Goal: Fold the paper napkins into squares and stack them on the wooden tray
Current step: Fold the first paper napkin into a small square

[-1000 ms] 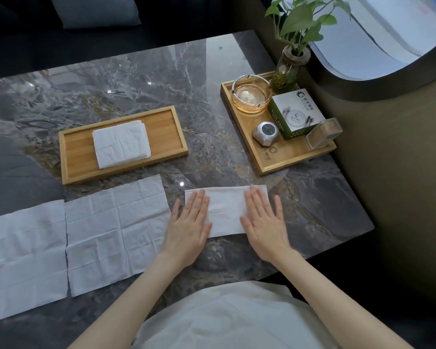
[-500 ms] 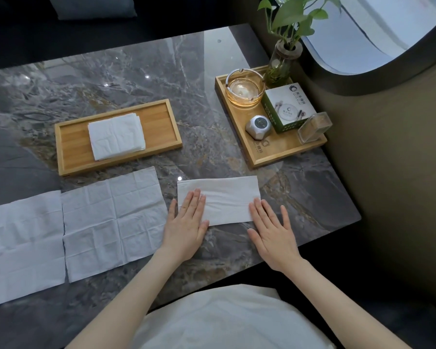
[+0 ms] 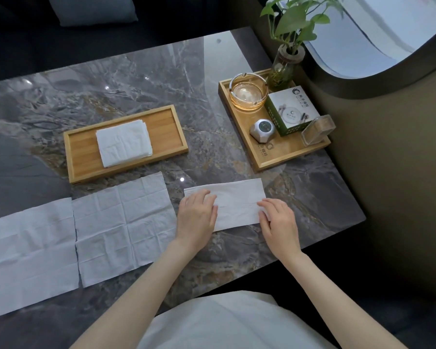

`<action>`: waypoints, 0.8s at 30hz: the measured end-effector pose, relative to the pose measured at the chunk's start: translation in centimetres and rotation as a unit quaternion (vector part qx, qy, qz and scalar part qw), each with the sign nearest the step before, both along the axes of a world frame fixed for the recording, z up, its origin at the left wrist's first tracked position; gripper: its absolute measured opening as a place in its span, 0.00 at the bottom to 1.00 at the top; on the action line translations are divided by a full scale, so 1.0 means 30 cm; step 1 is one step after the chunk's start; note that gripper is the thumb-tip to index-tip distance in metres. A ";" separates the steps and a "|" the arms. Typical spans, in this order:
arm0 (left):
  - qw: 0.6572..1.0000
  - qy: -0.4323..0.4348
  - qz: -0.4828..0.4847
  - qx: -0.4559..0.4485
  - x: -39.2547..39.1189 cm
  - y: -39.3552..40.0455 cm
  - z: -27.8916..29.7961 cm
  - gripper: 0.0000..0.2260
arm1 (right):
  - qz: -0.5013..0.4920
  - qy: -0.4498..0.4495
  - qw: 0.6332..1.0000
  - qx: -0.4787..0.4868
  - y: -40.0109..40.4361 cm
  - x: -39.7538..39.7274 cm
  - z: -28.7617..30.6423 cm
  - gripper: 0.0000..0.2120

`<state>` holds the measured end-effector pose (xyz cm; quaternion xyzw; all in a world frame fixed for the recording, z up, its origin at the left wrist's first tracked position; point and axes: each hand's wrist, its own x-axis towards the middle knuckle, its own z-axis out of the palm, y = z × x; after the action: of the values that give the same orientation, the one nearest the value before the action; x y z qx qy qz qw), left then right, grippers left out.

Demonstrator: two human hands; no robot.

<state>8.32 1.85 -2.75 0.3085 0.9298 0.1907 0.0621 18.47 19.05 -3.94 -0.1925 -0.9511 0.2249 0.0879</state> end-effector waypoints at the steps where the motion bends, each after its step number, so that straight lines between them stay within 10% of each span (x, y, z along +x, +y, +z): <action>1: 0.999 0.005 0.009 0.033 -0.020 0.020 0.011 0.15 | -0.034 0.012 0.999 -0.016 -0.012 0.001 0.013 0.16; 7: 0.990 -0.055 -0.105 0.072 -0.141 0.185 0.016 0.06 | -0.278 -0.085 0.954 -0.074 -0.061 0.001 -0.003 0.11; 13: 0.986 -0.080 -0.143 -0.024 -0.187 0.288 -0.021 0.12 | -0.280 -0.124 0.949 -0.080 -0.093 -0.043 0.006 0.11; 24: 0.977 -0.195 -0.065 0.061 -0.209 0.230 -0.013 0.10 | -0.229 -0.103 0.933 -0.256 -0.038 -0.086 0.066 0.03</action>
<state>2.05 8.75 -3.16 0.3286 0.8645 0.2989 0.2352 15.88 17.91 -1.97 -0.4432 -0.7953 0.4135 -0.0141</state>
